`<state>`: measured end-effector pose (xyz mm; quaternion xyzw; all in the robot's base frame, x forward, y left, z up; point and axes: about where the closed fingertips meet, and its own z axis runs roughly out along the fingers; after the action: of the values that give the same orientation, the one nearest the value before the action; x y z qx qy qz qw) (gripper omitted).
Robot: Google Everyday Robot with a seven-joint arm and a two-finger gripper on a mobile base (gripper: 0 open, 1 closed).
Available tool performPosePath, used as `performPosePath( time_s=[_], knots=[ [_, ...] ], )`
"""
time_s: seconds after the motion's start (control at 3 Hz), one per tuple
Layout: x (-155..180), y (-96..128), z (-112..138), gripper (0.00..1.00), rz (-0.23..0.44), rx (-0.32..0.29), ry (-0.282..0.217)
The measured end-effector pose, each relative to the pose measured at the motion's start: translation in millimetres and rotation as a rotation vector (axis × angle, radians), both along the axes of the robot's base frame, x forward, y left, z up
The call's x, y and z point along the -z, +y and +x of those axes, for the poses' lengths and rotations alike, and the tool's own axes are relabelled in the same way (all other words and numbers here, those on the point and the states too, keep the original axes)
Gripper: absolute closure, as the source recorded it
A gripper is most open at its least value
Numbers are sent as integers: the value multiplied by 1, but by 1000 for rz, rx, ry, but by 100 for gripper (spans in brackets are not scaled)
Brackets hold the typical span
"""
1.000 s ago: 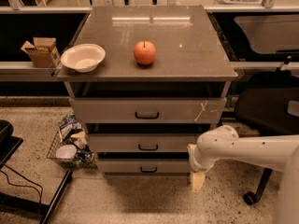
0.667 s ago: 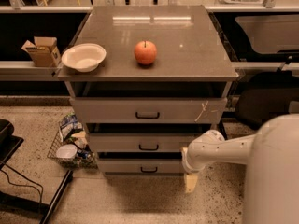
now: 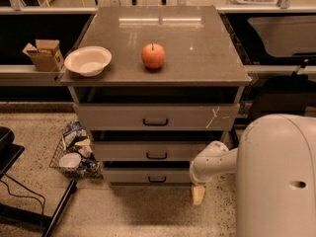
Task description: Open bottom drawer
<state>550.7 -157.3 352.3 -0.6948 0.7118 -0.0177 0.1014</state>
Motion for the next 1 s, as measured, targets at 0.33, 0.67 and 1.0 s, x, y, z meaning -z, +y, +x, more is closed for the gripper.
performPosePath(
  time_s=[0.33,0.67,1.0],
  knots=[
    [50,15,-6,0,11,-62,14],
    [90,24,-6,0,16,-110,5],
    [133,39,12,0,-12,-155,-3]
  ],
)
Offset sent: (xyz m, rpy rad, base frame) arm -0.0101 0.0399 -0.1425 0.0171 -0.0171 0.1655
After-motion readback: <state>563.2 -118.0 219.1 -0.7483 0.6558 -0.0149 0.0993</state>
